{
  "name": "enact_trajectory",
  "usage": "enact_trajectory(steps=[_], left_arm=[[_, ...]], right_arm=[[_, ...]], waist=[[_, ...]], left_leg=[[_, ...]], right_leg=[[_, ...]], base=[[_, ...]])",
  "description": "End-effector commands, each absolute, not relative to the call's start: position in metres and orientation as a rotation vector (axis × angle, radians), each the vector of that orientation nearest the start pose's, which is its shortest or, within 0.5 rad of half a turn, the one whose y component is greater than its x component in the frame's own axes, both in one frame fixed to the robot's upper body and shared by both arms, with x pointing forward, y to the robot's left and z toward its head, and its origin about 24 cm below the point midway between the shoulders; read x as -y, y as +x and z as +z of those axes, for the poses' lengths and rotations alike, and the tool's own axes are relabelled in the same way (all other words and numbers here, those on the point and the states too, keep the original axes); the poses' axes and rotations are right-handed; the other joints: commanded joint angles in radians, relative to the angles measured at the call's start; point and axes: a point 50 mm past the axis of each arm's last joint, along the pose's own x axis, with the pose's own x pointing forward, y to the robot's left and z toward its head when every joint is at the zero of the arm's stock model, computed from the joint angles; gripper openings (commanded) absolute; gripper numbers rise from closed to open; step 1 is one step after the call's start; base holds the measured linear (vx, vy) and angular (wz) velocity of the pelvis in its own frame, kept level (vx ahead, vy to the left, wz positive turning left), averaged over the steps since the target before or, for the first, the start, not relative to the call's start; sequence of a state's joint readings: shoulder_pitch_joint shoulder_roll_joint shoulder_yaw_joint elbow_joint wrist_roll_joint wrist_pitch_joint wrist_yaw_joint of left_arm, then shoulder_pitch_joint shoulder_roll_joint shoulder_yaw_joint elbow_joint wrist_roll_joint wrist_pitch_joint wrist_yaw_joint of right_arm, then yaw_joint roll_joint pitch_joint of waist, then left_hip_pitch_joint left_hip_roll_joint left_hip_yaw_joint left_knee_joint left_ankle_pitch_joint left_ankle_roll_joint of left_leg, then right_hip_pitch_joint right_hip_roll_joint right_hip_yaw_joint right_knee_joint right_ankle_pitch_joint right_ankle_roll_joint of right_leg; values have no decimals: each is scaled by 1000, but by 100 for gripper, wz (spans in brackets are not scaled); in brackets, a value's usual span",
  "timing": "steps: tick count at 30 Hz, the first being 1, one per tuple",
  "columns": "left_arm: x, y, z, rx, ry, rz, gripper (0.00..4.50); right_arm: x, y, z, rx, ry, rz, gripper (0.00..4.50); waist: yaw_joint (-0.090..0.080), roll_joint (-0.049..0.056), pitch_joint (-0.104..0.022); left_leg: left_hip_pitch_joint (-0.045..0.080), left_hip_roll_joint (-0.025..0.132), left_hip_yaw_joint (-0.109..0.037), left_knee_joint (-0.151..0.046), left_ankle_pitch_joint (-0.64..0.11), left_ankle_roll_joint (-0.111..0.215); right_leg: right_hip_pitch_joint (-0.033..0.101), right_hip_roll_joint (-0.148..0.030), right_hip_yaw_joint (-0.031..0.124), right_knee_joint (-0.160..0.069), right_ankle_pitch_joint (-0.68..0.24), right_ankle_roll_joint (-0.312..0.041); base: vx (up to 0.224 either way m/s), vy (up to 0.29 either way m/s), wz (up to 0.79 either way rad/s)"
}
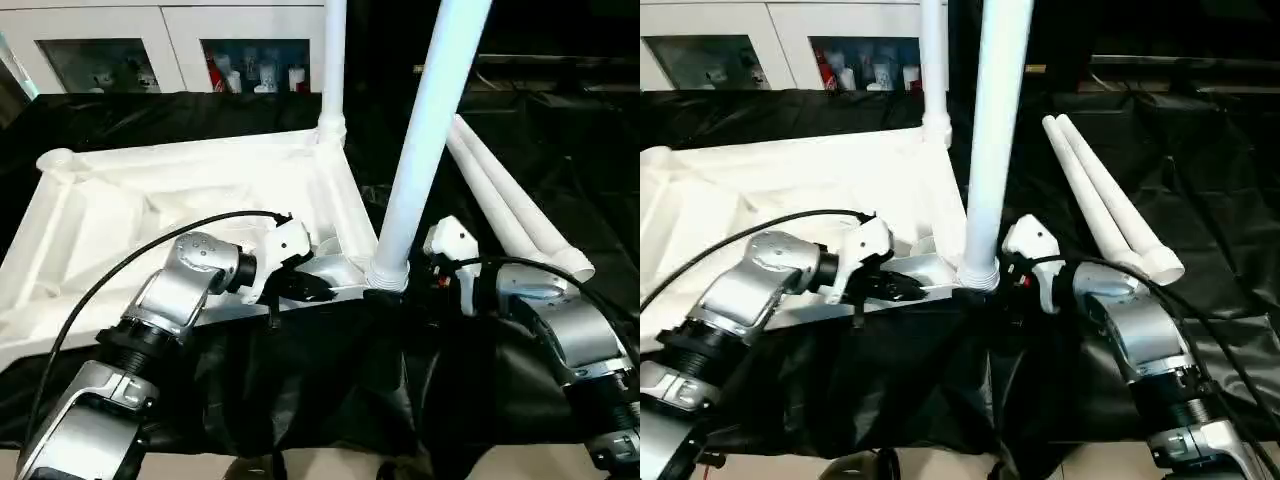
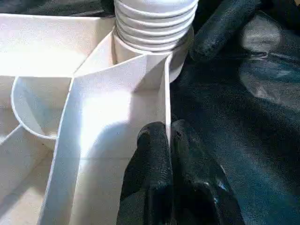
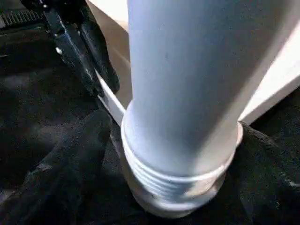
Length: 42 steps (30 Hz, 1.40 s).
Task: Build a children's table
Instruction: Insert table leg to table base, then rotate leg to tighten
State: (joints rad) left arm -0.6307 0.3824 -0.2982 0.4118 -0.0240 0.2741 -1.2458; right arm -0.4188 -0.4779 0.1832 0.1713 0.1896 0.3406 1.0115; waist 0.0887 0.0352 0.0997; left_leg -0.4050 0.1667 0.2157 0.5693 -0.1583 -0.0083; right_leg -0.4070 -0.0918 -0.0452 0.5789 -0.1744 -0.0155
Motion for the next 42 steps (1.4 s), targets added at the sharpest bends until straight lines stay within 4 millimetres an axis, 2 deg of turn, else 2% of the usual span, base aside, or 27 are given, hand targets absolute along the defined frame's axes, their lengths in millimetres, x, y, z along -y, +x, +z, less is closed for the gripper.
enact_trajectory(steps=[1,3,4,6,11,17,21,22,23,24,25,27,28,29,30,31,32,33,35,36,38,40,41,42], left_arm=[[-109,320,101,-325,406,-1448,0],[-109,320,101,-326,407,-1449,0],[-109,320,101,-326,407,-1450,0],[-109,320,100,-328,407,-1450,0],[-109,320,99,-331,404,-1450,0],[-109,321,97,-335,389,-1430,0],[-100,327,96,-327,341,-1344,0],[-92,331,96,-325,314,-1282,0],[-91,332,96,-325,313,-1279,0],[-82,336,96,-327,298,-1223,0],[-76,340,97,-327,276,-1178,0],[-69,343,98,-326,251,-1134,0],[-62,346,98,-325,230,-1091,0],[-56,349,99,-325,207,-1046,0],[-51,350,99,-326,193,-1018,0],[-42,352,100,-314,190,-975,0],[-42,352,100,-314,190,-975,0],[-39,352,100,-308,196,-969,0],[-35,351,101,-295,198,-971,0],[-34,351,101,-291,205,-977,0],[-34,350,101,-288,211,-987,0],[-36,349,101,-282,213,-1003,0],[-39,348,100,-283,216,-1012,0],[-42,347,99,-276,224,-1031,0]], right_arm=[[149,294,84,-312,-243,1149,381],[148,293,83,-314,-242,1151,375],[147,293,82,-314,-242,1151,337],[147,293,82,-312,-238,1149,337],[145,292,80,-316,-235,1148,291],[143,291,71,-334,-208,1120,279],[139,302,55,-351,-162,923,277],[135,311,46,-365,-113,787,277],[135,311,46,-366,-110,779,277],[130,319,39,-380,-45,662,277],[125,324,37,-384,-22,607,276],[120,329,35,-388,0,559,276],[115,333,34,-389,16,525,276],[108,337,35,-384,29,498,276],[103,340,35,-380,37,484,276],[88,345,37,-367,38,475,276],[88,345,37,-367,38,475,276],[83,346,38,-363,54,487,332],[77,348,39,-355,84,487,346],[72,350,41,-348,76,505,346],[70,351,43,-335,66,507,383],[71,353,45,-315,35,505,394],[74,355,47,-293,-7,497,401],[78,356,49,-275,-69,500,428]], waist=[[-5,-5,-84],[-4,-5,-87],[-4,-5,-87],[-3,-6,-87],[-4,-6,-86],[-5,-8,-83],[-12,-7,-79],[-18,-12,-75],[-22,-10,-74],[-30,-8,-73],[-39,-7,-71],[-45,-8,-72],[-50,-10,-72],[-48,-4,-71],[-54,-6,-73],[-54,-10,-74],[-56,-9,-74],[-54,-9,-74],[-53,-8,-78],[-53,-12,-80],[-53,-10,-80],[-54,-10,-81],[-54,-12,-81],[-53,-10,-81]], left_leg=[[39,68,-32,-56,-131,81],[39,67,-31,-53,-117,88],[38,67,-31,-51,-111,93],[39,67,-30,-50,-112,98],[39,67,-31,-50,-123,93],[38,65,-31,-50,-148,80],[37,65,-33,-53,-187,52],[35,63,-36,-56,-223,27],[37,62,-36,-57,-237,18],[38,61,-39,-59,-275,-1],[39,60,-42,-62,-298,-16],[40,59,-41,-61,-304,-26],[40,56,-40,-60,-302,-21],[40,57,-42,-60,-300,-19],[38,56,-40,-58,-297,-16],[39,55,-39,-57,-293,-9],[36,55,-40,-57,-289,-6],[36,54,-40,-57,-285,-1],[33,55,-38,-54,-249,25],[30,56,-38,-53,-223,39],[30,56,-37,-52,-197,56],[29,56,-35,-50,-175,74],[30,56,-34,-50,-174,77],[29,56,-35,-49,-171,79]], right_leg=[[42,-57,36,-40,-79,-253],[43,-57,35,-37,-50,-261],[43,-57,35,-34,-35,-266],[43,-58,35,-34,-33,-269],[45,-59,34,-36,-66,-264],[42,-59,36,-40,-109,-254],[36,-61,38,-45,-169,-248],[37,-62,38,-50,-227,-234],[34,-62,39,-52,-247,-232],[31,-63,39,-55,-297,-223],[32,-61,37,-59,-323,-212],[31,-61,38,-60,-329,-206],[31,-62,39,-65,-330,-200],[32,-63,38,-65,-325,-199],[31,-61,38,-65,-307,-204],[31,-60,37,-66,-301,-205],[33,-60,37,-65,-296,-206],[34,-60,36,-66,-293,-205],[37,-59,36,-62,-236,-211],[40,-60,35,-55,-198,-222],[41,-57,33,-51,-157,-234],[42,-57,33,-47,-122,-248],[42,-57,33,-49,-122,-249],[43,-58,33,-48,-123,-253]], base=[[0,0,0],[0,0,0],[0,0,0],[0,0,0],[0,0,0],[0,0,0],[0,0,0],[0,0,0],[0,0,0],[0,0,0],[0,0,0],[0,0,0],[0,0,0],[0,0,0],[0,0,0],[0,0,0],[0,0,0],[0,0,0],[0,0,0],[0,0,0],[0,0,0],[0,0,0],[0,0,0],[0,0,0]])
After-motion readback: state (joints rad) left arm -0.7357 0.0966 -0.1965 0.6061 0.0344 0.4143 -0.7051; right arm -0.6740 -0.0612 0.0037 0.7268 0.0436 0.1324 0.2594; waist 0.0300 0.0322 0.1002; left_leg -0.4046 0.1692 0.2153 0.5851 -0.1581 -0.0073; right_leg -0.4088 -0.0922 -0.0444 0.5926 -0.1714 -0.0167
